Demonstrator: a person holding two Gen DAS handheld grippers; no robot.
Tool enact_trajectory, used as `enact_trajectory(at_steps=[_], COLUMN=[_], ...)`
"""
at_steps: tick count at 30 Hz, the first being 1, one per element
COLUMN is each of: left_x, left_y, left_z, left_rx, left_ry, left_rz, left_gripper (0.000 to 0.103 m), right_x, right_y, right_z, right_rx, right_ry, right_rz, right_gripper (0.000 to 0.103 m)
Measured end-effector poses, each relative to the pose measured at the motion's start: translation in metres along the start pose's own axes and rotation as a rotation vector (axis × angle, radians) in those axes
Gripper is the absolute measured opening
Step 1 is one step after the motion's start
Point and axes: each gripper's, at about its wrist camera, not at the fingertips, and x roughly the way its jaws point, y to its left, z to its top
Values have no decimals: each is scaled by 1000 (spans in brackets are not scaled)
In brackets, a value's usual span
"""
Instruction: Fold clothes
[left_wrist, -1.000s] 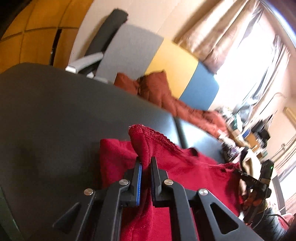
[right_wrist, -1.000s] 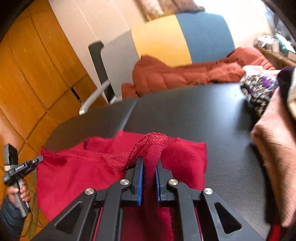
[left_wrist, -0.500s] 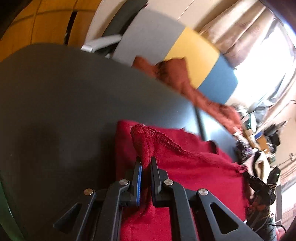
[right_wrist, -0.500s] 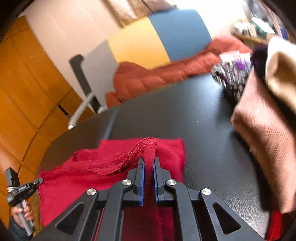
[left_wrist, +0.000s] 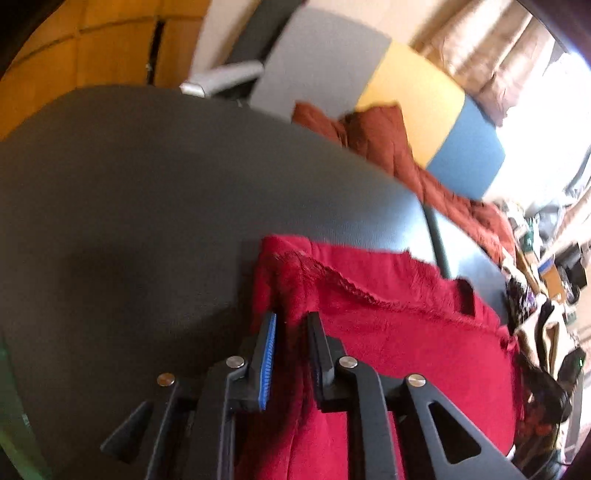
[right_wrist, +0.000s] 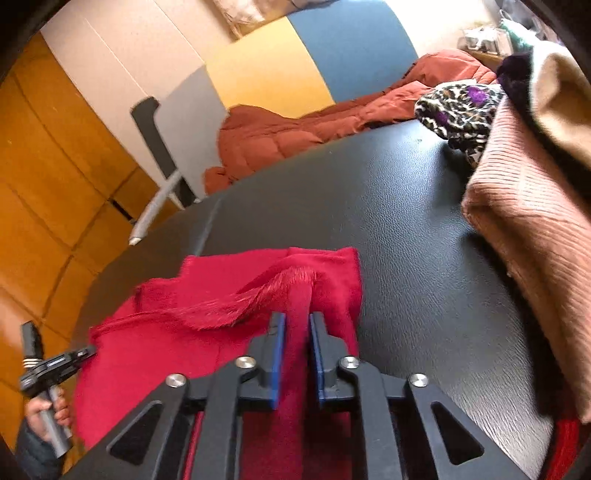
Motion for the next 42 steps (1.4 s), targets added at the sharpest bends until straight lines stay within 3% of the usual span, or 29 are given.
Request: enact_trajectory(at_steps=[2, 7, 11, 15, 18, 20, 23, 29, 32, 35, 36, 38, 42], left_x=[-18, -44, -45, -36, -28, -23, -15, 5, 13, 14, 14, 11, 3], left_y=[-1, -35, -96, -163, -197, -211, -219, -221, -217, -213, -212, -212, -225], left_z=[-4, -25, -50, -75, -92, -99, -106, -121, -129, -131, -131, -135, -152], left_rx=[8, 113, 282, 489, 593, 636, 674, 705, 730, 691, 675, 654, 753], left_ry=[-48, -86, -41, 20, 67, 95, 134, 218, 221, 222, 223, 219, 159], left_rz=[4, -90, -228, -320, -373, -389, -391, -372, -353, -359, -364, -374, -306], left_gripper=[17, 19, 19, 19, 19, 19, 19, 19, 19, 19, 19, 19, 19], right_x=[-20, -61, -68, -62, -52, -45, -41, -17, -20, -27, -30, -33, -44], right_y=[-4, -13, -14, -10, -5, -2, 0, 25, 39, 37, 34, 25, 9], right_z=[-10, -45, -76, -90, -92, -92, -90, -101, -112, -112, -112, -114, -113], right_rx=[-9, -36, -56, -55, -56, -75, -115, -246, -431, -539, -553, -537, -480], right_ry=[-7, 33, 104, 138, 186, 248, 294, 530, 667, 736, 749, 752, 686], right_rz=[44, 169, 241, 306, 370, 426, 463, 658, 655, 579, 562, 554, 506], right_gripper=[32, 32, 32, 32, 49, 61, 63, 75, 72, 57, 57, 51, 40])
